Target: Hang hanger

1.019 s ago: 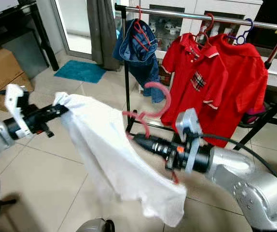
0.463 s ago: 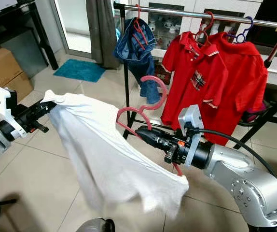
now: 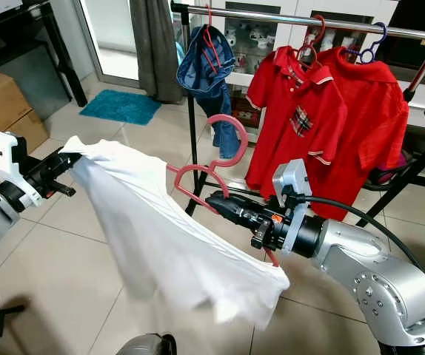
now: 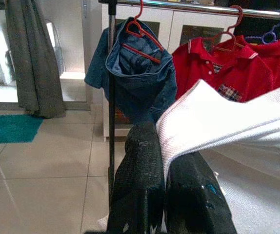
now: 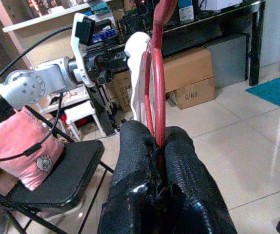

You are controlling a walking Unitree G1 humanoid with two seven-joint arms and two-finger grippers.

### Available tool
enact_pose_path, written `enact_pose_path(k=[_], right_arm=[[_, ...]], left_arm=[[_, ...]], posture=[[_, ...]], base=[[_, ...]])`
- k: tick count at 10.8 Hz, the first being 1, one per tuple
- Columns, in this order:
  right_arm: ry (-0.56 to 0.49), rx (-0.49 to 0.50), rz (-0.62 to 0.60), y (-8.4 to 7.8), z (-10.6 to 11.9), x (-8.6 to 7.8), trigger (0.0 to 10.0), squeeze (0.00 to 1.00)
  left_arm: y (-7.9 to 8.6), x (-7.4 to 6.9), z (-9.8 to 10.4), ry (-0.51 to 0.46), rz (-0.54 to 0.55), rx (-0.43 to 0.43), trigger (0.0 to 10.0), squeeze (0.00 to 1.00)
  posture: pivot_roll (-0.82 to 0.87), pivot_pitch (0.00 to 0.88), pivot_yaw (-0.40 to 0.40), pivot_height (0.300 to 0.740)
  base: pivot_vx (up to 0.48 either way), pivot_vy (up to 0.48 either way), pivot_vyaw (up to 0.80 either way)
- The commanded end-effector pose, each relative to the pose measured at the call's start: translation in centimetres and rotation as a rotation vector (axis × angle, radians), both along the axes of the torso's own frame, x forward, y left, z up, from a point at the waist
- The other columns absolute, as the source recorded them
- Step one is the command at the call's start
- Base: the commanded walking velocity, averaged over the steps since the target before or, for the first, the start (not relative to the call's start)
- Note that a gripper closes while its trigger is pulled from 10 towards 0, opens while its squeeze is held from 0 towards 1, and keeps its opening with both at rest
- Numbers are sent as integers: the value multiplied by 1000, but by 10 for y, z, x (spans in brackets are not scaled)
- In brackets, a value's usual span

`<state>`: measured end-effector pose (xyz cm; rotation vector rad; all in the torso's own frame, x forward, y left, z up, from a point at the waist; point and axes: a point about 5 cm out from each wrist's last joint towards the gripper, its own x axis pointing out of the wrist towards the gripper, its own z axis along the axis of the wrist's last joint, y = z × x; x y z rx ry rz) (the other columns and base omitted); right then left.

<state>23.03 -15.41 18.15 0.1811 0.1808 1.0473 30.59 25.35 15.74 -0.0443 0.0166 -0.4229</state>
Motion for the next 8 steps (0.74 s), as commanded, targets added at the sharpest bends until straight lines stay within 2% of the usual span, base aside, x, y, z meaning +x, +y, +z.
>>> enact_pose_path(k=[1, 4, 5, 7, 8], right_arm=[[-64, 9, -62, -12, 13, 4, 10000, 0], [-66, 6, -61, -12, 13, 4, 10000, 0], [-67, 7, -60, -12, 13, 4, 10000, 0], [-63, 3, -68, -14, 11, 4, 10000, 0], [-63, 2, -74, -15, 11, 4, 10000, 0]], left_arm=[[24, -3, -3, 22, 147, 13, 0, 0], [21, 0, -6, 27, 155, 33, 0, 0], [25, 2, -5, 15, 200, 29, 0, 0], [45, 4, 2, -24, 362, -41, 0, 0], [51, 3, 1, -19, 388, -52, 0, 0]], posture=[[29, 41, 69, 740], [22, 37, 71, 740], [23, 27, 73, 740], [23, 27, 73, 740], [23, 27, 73, 740]], base=[[0, 0, 0], [0, 0, 0], [0, 0, 0], [0, 0, 0], [0, 0, 0]])
